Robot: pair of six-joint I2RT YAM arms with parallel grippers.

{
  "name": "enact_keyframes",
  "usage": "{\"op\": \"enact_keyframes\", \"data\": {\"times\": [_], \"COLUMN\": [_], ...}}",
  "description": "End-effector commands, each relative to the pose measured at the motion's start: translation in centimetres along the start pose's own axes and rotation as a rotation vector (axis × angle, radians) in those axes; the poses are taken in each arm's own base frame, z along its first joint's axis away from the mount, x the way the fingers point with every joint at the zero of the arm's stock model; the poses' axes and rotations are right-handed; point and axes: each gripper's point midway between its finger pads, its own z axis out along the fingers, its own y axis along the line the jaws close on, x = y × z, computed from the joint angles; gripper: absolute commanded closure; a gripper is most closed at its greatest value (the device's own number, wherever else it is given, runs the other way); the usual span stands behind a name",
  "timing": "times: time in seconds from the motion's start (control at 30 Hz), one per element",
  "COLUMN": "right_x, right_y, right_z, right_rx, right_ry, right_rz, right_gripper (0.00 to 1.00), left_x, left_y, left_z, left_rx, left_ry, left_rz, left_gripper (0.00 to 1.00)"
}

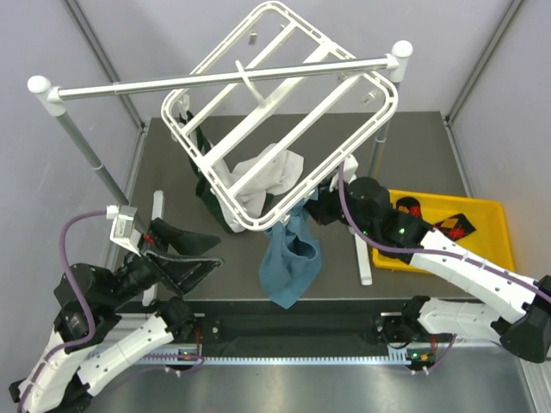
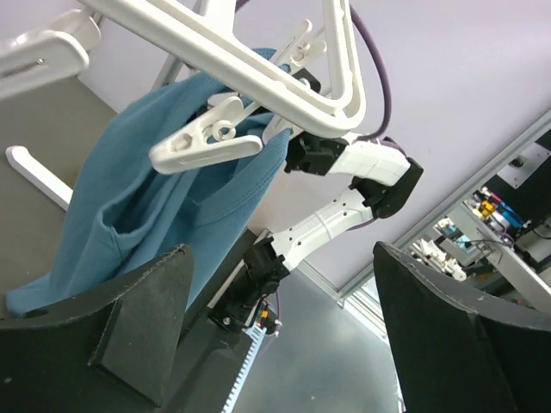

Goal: Clip the socks to the hanger
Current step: Open the clamp at the hanger.

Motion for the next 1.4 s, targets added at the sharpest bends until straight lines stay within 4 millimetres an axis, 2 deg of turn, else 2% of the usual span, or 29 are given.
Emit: {"op": "enact_keyframes", "data": {"times": [0.0,0.13,0.2,0.27,0.4,0.53,0.67,0.73,0.77,0.8,0.83,0.9,0.93,0.97,1.0,1.03,1.07,1.1,1.2,1.3,1.37], "right_x": [-5.1,-5.8,-6.0,-6.1,-5.6,-5.5,-5.3,-5.3,-5.3,-5.1,-5.1,-4.7,-4.6,-4.6,-4.4,-3.9,-3.9,-3.2,-2.8,-3.3,-4.2], "right_y": [-1.3,-2.3,-2.2,-2.1,-2.3,-2.5,-2.9,-3.1,-3.0,-3.1,-3.0,-2.9,-2.8,-2.5,-2.3,-2.5,-1.9,-1.9,-0.8,1.3,3.5], "right_z": [-0.6,-0.8,-1.0,-1.3,-1.4,-1.5,-1.7,-2.0,-2.3,-2.5,-2.6,-3.3,-3.6,-4.3,-5.0,-5.1,-6.0,-6.6,-9.3,-12.8,-15.3], "right_rx": [0.018,0.028,0.017,0.006,-0.013,-0.024,-0.018,-0.012,-0.015,-0.015,-0.020,-0.028,-0.030,-0.043,-0.053,-0.048,-0.078,-0.082,-0.135,-0.224,-0.321], "right_ry": [-0.119,-0.101,-0.098,-0.096,-0.083,-0.080,-0.076,-0.077,-0.079,-0.072,-0.069,-0.054,-0.050,-0.051,-0.042,-0.024,-0.023,0.004,0.014,0.000,-0.019], "right_rz": [0.002,-0.027,-0.043,-0.048,-0.046,-0.041,-0.043,-0.044,-0.045,-0.044,-0.047,-0.048,-0.047,-0.050,-0.050,-0.053,-0.059,-0.058,-0.054,-0.044,-0.031], "right_gripper": [0.93,0.93,0.93,0.92,0.92,0.92,0.92,0.90,0.87,0.80,0.78,0.72,0.69,0.65,0.48,0.41,0.35,0.24,0.10,0.09,0.09], "left_x": [-1.3,-1.2,-2.3,-2.8,-3.1,-3.6,-3.4,-3.1,-3.0,-3.1,-3.0,-3.0,-3.3,-3.1,-3.2,-3.2,-3.2,-3.0,-2.9,-2.6,-2.4], "left_y": [-1.4,-0.6,-1.1,-1.2,-0.3,0.0,0.2,0.6,0.8,1.0,1.0,0.9,0.6,0.7,0.6,0.6,0.7,0.7,0.8,1.0,1.1], "left_z": [0.8,2.7,3.1,3.9,5.9,7.0,8.0,8.5,8.6,8.7,8.6,8.6,8.7,8.9,9.0,9.1,9.2,9.3,9.5,9.6,9.6], "left_rx": [0.056,0.027,0.026,0.028,-0.004,-0.016,-0.018,-0.026,-0.034,-0.045,-0.045,-0.041,-0.034,-0.036,-0.042,-0.048,-0.055,-0.056,-0.077,-0.097,-0.099], "left_ry": [-0.019,0.025,0.011,0.011,0.042,0.048,0.070,0.085,0.087,0.085,0.085,0.083,0.076,0.084,0.079,0.078,0.079,0.083,0.086,0.093,0.098], "left_rz": [0.073,0.150,0.186,0.226,0.293,0.338,0.333,0.329,0.327,0.326,0.325,0.307,0.302,0.291,0.265,0.248,0.230,0.200,0.138,0.074,0.051], "left_gripper": [0.10,0.10,0.10,0.10,0.13,0.16,0.26,0.37,0.40,0.43,0.51,0.60,0.70,0.74,0.76,0.76,0.76,0.76,0.77,0.79,0.80]}}
